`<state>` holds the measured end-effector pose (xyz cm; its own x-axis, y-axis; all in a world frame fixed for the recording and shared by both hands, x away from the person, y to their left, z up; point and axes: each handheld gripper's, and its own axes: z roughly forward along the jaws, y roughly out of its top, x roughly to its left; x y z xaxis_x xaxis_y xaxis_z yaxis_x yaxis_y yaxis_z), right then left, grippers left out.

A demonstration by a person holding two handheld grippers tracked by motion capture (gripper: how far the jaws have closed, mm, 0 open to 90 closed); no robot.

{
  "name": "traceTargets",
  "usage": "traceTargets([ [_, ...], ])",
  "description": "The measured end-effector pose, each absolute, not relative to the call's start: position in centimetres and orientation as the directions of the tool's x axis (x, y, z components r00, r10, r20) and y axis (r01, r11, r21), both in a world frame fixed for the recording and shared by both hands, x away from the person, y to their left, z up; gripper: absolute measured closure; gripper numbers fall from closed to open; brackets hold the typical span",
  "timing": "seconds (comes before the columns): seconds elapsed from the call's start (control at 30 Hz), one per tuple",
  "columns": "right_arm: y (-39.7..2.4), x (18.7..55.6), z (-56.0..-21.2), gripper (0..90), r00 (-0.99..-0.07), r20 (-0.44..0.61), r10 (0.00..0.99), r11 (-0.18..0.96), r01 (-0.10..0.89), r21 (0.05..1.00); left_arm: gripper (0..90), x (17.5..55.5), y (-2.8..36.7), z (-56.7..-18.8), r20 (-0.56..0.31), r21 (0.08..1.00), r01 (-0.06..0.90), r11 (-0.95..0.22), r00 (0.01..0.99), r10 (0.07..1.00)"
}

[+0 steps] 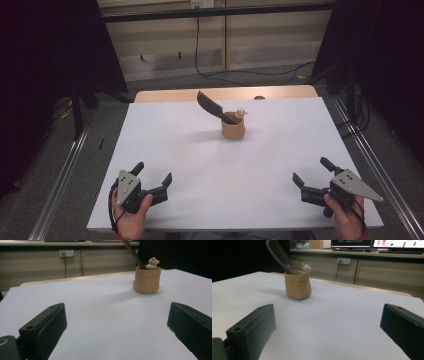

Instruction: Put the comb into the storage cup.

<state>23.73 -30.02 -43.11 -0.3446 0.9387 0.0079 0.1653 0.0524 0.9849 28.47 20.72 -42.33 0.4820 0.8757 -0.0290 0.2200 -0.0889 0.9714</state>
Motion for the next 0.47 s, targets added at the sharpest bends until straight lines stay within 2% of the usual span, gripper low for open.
traceTargets([
  [0.03,-30.02,23.75,-43.10,0.0,-0.344,0.006,0.939,0.052,0.162,0.985,3.1,28.51,20.84,-42.24,-0.010,0.973,0.206,-0.101,0.477,0.879],
  [0.1,-30.01,23.80,-43.12,0.0,-0.345,0.008,0.939,0.051,0.161,0.986,4.0,28.64,21.03,-42.12,-0.040,0.976,0.208,-0.066,0.469,0.882],
  [0.27,-30.04,24.11,-43.16,0.0,-0.351,0.014,0.936,0.044,0.157,0.987,4.0,28.91,20.94,-42.08,-0.052,0.975,0.214,-0.057,0.472,0.880],
  [0.47,-29.81,24.29,-43.15,0.0,-0.366,0.002,0.930,0.058,0.154,0.986,4.0,28.93,20.59,-42.02,-0.027,0.972,0.215,-0.091,0.489,0.872],
])
